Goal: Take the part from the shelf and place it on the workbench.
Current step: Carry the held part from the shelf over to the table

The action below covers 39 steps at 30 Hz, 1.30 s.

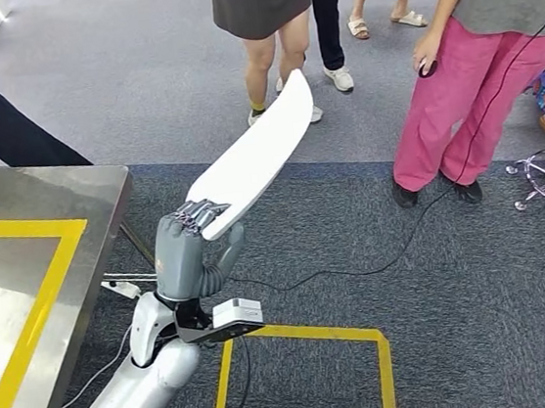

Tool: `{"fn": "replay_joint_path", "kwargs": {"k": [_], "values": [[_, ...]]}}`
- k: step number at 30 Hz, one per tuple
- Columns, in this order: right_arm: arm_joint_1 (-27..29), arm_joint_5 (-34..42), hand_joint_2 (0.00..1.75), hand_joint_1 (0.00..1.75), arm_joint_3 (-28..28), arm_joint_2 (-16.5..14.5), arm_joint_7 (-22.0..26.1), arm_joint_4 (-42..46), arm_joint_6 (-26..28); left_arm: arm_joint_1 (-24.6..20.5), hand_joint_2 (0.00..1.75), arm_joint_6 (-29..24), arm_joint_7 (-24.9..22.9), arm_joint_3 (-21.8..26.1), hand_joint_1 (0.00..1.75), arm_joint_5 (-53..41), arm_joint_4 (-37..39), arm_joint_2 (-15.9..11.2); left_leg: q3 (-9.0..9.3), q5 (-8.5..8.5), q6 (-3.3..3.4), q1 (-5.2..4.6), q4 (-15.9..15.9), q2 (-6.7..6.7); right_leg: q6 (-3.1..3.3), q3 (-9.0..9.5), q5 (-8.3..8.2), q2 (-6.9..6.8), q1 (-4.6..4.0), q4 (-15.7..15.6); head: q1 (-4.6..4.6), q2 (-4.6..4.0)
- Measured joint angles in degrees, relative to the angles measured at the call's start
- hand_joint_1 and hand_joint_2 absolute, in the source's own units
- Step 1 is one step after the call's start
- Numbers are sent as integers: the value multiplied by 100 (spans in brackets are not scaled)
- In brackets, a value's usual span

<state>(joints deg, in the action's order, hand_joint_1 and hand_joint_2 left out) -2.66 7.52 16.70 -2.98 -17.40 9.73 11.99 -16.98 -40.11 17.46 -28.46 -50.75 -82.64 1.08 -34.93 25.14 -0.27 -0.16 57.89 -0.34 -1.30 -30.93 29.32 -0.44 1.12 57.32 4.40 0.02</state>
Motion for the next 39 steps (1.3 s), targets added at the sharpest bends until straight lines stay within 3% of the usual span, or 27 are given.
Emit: {"fn": "replay_joint_path", "kwargs": {"k": [8,20,23,27,29,30,33,34,35,37,38,39], "values": [[-1,-1,0,0,-2,0,-25,0,1,-51,175,0,-160,-181,175,281,2,-75,-2,7,53,-13,5,1,-59,19,-33,6,12,-53,1,0],[0,-11,0,0,-2,1,-32,0,13,-102,175,0,-294,-298,175,277,2,-156,-1,-3,64,-1,6,1,-64,17,-35,6,-3,-51,2,0],[-1,-23,0,0,-2,1,-32,0,14,-105,175,0,-299,-306,175,265,2,-166,-9,27,116,-15,40,2,-100,21,-35,4,14,-60,4,0],[0,-32,0,0,-2,-1,-32,1,17,-114,175,-1,-295,-308,175,241,2,-179,32,68,251,-24,-44,0,-200,28,-97,-4,33,-9,8,1],[-6,-32,0,0,-2,-1,-32,2,17,-133,175,-2,-291,-308,175,233,2,-178,137,68,317,0,-131,-2,-210,-63,3,5,33,204,-16,1],[-11,-33,0,0,-2,-1,-32,2,17,-144,175,-2,-288,-308,175,232,2,-175,185,58,327,11,-156,-4,-199,-195,147,16,33,450,-36,1],[-17,-32,0,0,-2,1,-30,2,18,-137,175,-1,-286,-309,175,227,2,-169,213,83,325,7,-154,-8,-217,-764,576,36,36,1449,-71,0],[-12,-32,0,0,-2,1,-30,2,18,-125,175,0,-286,-311,175,227,2,-169,226,100,311,11,-150,-16,-232,-876,567,36,42,1569,-70,0],[-3,-31,0,0,-2,1,-31,2,18,-117,175,0,-286,-313,175,227,3,-168,250,123,284,22,-141,-27,-248,-876,427,35,51,1461,-70,0],[14,-32,0,0,-2,7,-31,1,19,-113,175,0,-285,-314,175,224,3,-168,314,198,206,55,-109,-47,-293,-626,-48,43,79,773,-73,0],[18,-32,0,0,-2,7,-31,0,19,-116,175,-1,-284,-314,175,223,4,-168,329,236,161,63,-76,-54,-306,-502,-171,56,79,421,-89,0],[13,-32,0,0,-2,6,-26,0,17,-120,175,-1,-281,-314,175,221,4,-168,319,267,122,61,-48,-57,-274,-409,-211,71,76,210,-103,1]]}}
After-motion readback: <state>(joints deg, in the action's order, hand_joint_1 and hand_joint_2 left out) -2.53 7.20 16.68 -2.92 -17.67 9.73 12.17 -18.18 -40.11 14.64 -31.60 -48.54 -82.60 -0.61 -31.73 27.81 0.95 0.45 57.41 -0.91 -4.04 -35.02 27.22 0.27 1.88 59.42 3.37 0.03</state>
